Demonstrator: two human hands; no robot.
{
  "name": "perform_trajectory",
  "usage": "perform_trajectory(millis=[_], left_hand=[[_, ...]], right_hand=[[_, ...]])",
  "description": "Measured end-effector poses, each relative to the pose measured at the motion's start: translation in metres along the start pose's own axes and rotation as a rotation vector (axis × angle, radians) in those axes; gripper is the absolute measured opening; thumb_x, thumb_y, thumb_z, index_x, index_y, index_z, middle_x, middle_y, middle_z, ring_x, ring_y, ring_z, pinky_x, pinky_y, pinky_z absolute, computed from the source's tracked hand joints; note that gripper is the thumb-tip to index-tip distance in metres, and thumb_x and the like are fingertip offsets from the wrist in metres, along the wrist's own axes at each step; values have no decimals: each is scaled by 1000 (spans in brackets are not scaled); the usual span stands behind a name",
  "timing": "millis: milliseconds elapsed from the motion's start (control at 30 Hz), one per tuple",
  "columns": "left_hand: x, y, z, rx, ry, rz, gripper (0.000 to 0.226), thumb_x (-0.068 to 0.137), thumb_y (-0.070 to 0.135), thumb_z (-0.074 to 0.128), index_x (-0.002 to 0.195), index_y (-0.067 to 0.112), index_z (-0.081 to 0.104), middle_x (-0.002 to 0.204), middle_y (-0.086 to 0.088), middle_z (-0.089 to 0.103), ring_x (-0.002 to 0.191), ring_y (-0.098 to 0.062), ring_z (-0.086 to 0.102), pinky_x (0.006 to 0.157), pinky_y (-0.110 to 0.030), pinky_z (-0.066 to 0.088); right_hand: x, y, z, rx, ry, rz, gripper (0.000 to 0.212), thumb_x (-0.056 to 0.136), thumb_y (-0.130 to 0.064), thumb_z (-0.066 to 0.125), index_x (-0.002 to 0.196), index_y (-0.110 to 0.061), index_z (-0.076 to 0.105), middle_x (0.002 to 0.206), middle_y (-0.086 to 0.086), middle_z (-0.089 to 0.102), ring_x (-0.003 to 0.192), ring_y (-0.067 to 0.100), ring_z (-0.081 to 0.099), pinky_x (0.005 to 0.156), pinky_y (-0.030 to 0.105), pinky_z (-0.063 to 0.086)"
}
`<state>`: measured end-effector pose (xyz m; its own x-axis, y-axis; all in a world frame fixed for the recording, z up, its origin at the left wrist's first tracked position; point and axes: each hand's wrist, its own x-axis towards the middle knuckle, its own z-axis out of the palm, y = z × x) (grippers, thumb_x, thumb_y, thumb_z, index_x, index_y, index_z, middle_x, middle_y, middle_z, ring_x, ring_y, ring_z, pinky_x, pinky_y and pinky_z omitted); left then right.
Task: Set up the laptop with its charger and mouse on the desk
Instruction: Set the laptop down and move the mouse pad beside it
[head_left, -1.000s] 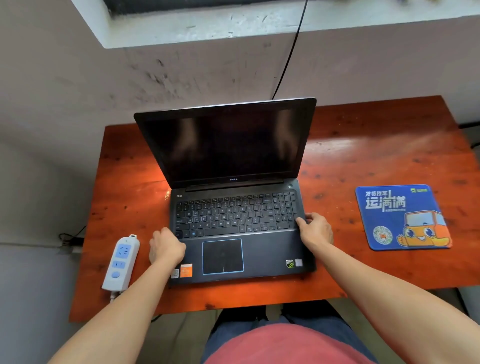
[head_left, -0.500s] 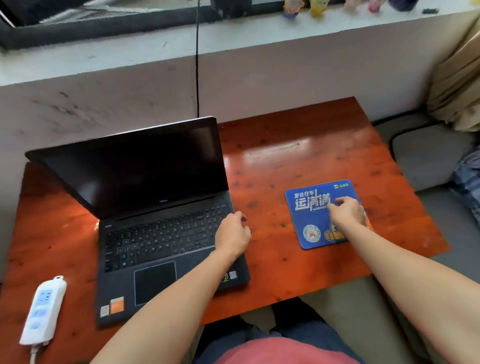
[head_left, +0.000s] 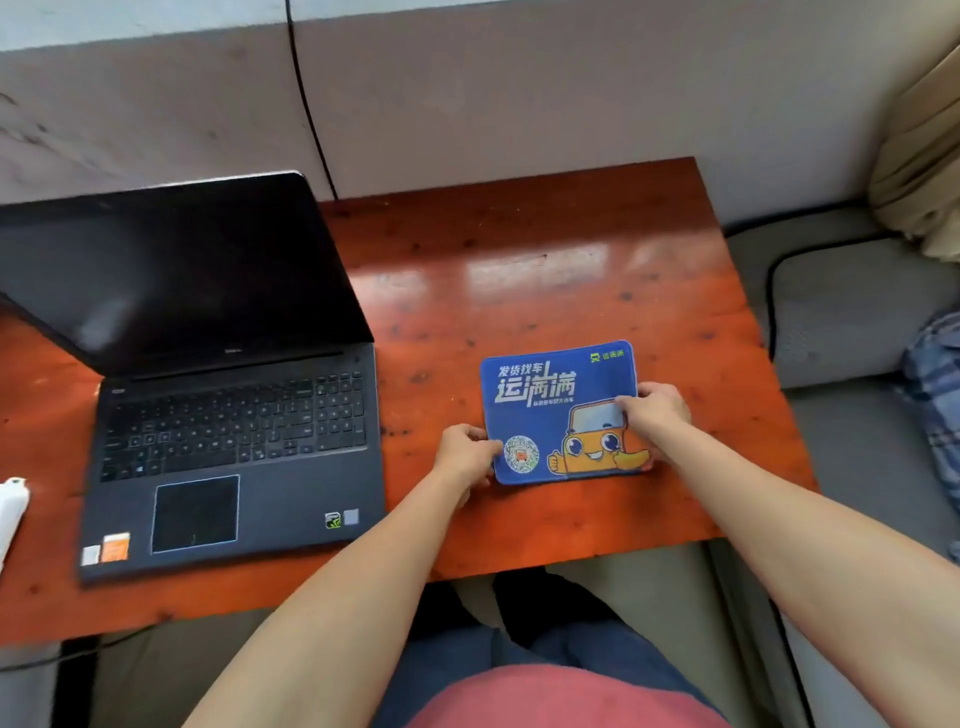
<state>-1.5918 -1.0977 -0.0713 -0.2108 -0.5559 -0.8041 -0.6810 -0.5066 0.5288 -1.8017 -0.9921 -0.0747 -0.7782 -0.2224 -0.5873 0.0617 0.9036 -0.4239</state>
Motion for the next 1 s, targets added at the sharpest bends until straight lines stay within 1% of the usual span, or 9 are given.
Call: perform_trajectory(millis=[133, 200, 267, 333, 433, 567, 700, 833, 1000], left_hand=[[-1, -8, -20, 75, 82, 27, 21, 89, 11, 62, 70, 14, 54, 82, -13, 67, 54, -14, 55, 45, -22, 41], [-4, -15, -35, 165, 168, 52, 20, 87, 11, 62, 68, 13, 57, 85, -12, 68, 63, -17, 56, 54, -23, 41], [-7, -22, -49, 284, 229, 55, 11, 88, 13, 60, 77, 12, 62, 86, -6, 65, 77, -20, 56, 64, -26, 40], [-9, -32, -59, 380, 239, 49, 7, 88, 14, 57, 84, 12, 62, 94, -6, 66, 83, -21, 56, 67, -29, 40], [-13, -44, -65, 491, 259, 43, 3, 87, 16, 57, 88, 14, 58, 104, -9, 65, 86, -22, 56, 67, -32, 43], [-17, -51, -67, 608, 299, 42, 9, 85, 15, 60, 93, 15, 57, 107, -11, 64, 97, -29, 61, 79, -36, 50], [-17, -57, -63, 599, 302, 59, 20, 84, 13, 62, 104, 14, 58, 110, -11, 63, 99, -29, 60, 80, -36, 50], [-17, -57, -59, 589, 309, 94, 23, 84, 16, 65, 105, 16, 56, 109, -10, 64, 97, -28, 62, 78, -37, 53], [-17, -56, -65, 568, 294, 128, 23, 85, 20, 64, 107, 15, 58, 112, -10, 65, 101, -28, 61, 83, -37, 51]], right_hand=[[-8, -11, 19, 151, -161, -48, 12, 83, -22, 72, 95, -20, 74, 96, 5, 75, 85, 24, 70, 82, 41, 58], [-15, -17, 28, 176, -258, -49, 10, 84, -17, 72, 94, -19, 72, 93, 5, 74, 83, 24, 71, 82, 43, 59], [-19, -18, 37, 161, -325, -69, 9, 83, -15, 73, 92, -17, 73, 91, 5, 74, 80, 23, 71, 80, 43, 59], [-23, -15, 42, 71, -356, -124, 5, 82, -16, 73, 84, -20, 73, 89, 3, 75, 79, 21, 71, 78, 37, 59], [-29, -11, 40, -187, -355, -220, 5, 80, -28, 72, 78, -23, 72, 84, -1, 74, 79, 19, 68, 68, 30, 52], [-35, -15, 37, -435, -339, -275, 17, 78, -36, 69, 88, -23, 73, 90, -1, 73, 85, 23, 66, 65, 29, 47], [-35, -19, 36, -532, -286, -294, 20, 76, -38, 69, 88, -22, 70, 96, 2, 73, 90, 26, 66, 68, 29, 48], [-30, -15, 32, -618, -240, -320, 40, 72, -51, 69, 97, -20, 68, 103, 3, 72, 96, 29, 66, 74, 32, 51], [-34, -24, 18, -900, -148, -526, 46, 78, -63, 61, 93, -20, 62, 100, 3, 70, 94, 27, 66, 68, 30, 43]])
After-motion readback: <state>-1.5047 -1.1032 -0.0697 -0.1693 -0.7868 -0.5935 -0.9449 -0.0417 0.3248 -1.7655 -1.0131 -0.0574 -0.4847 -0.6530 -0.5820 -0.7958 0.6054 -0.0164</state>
